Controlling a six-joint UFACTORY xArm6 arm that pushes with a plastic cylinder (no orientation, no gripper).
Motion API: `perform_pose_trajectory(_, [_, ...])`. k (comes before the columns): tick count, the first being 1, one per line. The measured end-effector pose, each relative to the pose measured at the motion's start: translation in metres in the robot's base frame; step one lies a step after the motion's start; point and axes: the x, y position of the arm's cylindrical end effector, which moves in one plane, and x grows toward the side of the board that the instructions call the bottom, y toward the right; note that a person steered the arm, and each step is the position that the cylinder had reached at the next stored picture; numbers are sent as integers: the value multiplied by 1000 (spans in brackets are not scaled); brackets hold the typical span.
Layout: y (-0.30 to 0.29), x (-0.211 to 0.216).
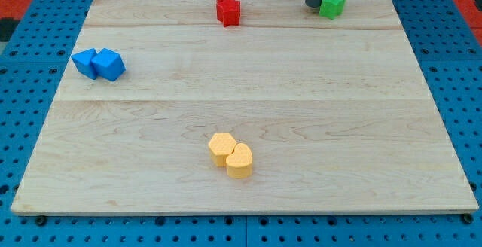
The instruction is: Point your arm at the red circle
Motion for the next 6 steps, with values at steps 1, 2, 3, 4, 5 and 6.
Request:
perform_pose_trajectory(1, [-13, -13])
perform_pose_trajectory(2, [-29, -22])
perform_pose_trajectory(3, [-46, -22])
perform_pose_trajectory(4, [-89, -21])
perform_pose_trajectory(5, [-146, -21])
perform_pose_trajectory(6, [-151, -22])
